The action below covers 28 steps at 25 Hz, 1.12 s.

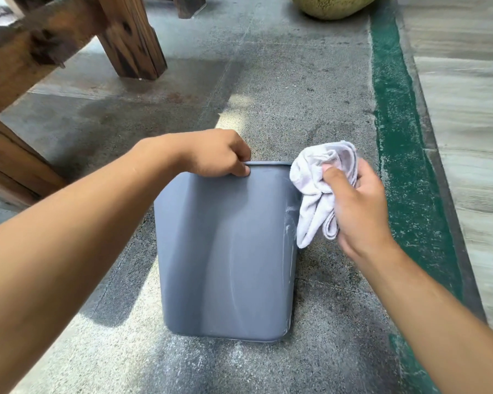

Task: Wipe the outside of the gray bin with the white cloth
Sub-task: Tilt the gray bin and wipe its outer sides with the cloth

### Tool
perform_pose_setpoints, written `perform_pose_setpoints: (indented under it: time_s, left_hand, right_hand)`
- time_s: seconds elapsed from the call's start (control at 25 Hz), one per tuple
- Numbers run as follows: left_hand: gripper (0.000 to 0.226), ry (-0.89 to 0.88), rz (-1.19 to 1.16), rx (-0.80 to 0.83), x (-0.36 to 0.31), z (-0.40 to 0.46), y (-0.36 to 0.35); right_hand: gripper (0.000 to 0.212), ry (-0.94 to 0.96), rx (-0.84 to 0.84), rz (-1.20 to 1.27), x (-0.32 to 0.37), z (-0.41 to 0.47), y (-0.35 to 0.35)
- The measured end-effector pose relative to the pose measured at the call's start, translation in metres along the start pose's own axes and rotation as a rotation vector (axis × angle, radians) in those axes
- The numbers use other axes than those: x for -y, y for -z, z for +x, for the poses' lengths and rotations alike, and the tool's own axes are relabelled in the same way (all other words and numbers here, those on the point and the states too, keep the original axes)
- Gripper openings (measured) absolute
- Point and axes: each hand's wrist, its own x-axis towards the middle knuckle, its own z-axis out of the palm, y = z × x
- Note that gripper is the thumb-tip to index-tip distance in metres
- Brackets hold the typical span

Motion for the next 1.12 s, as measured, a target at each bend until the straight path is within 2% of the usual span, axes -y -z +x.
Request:
perform_pose_setpoints:
  time_s: [0.12,0.16,0.24,0.32,0.36,0.4,0.44,0.52,0.6,0.64,0.72,0.8,0.88,1.0,1.12]
  left_hand:
    - [0.034,0.035,-0.029,0.001,-0.004,0.0,0.001]
    - [0.034,0.038,-0.029,0.005,-0.004,0.0,0.002]
    - [0.033,0.044,-0.038,0.008,-0.004,-0.001,0.004]
    - [0.032,0.06,-0.045,0.003,-0.002,-0.002,0.004]
    - [0.033,0.066,-0.047,-0.003,-0.002,-0.002,0.004]
    - [0.033,0.071,-0.046,-0.008,-0.001,-0.001,0.004]
    - [0.033,0.075,-0.041,-0.014,-0.001,-0.001,0.004]
    - [0.034,0.077,-0.032,-0.023,0.001,-0.002,0.004]
    - [0.036,0.081,-0.036,-0.031,0.004,-0.003,0.004]
    - [0.035,0.082,-0.042,-0.035,0.005,-0.004,0.003]
    - [0.032,0.082,-0.056,-0.044,0.007,-0.006,0.003]
    - [0.034,0.102,-0.102,-0.058,0.007,-0.009,0.002]
    - [0.044,0.133,-0.134,-0.054,0.005,-0.01,0.001]
    - [0.064,0.133,-0.092,-0.018,0.002,-0.006,-0.007]
    - [0.065,0.071,-0.165,-0.041,0.006,-0.002,-0.012]
  right_hand:
    - [0.023,-0.321,-0.029,0.303,-0.001,-0.001,0.003]
    - [0.024,-0.383,0.002,0.346,-0.001,-0.002,0.006]
    - [0.035,-0.379,0.044,0.404,0.004,0.001,0.009]
    - [0.048,-0.242,0.159,0.447,0.009,0.0,0.007]
    - [0.055,-0.142,0.249,0.394,0.01,-0.004,0.002]
    - [0.059,-0.032,0.331,0.231,0.007,-0.009,-0.004]
    - [0.06,0.098,0.39,-0.03,-0.001,-0.016,-0.01]
    - [0.051,0.429,0.434,-0.573,-0.026,-0.027,-0.017]
    - [0.036,0.666,0.426,-0.813,-0.04,-0.033,-0.019]
    - [0.037,0.696,0.379,-0.858,-0.04,-0.035,-0.02]
    - [0.058,0.643,0.239,-0.92,-0.038,-0.029,-0.017]
    - [0.072,0.536,0.224,-0.991,-0.035,-0.025,-0.015]
    - [0.061,0.501,0.292,-1.02,-0.034,-0.026,-0.018]
    - [0.04,0.544,0.349,-0.873,-0.024,-0.026,-0.024]
    - [0.036,0.846,0.334,-0.865,-0.008,-0.016,-0.024]
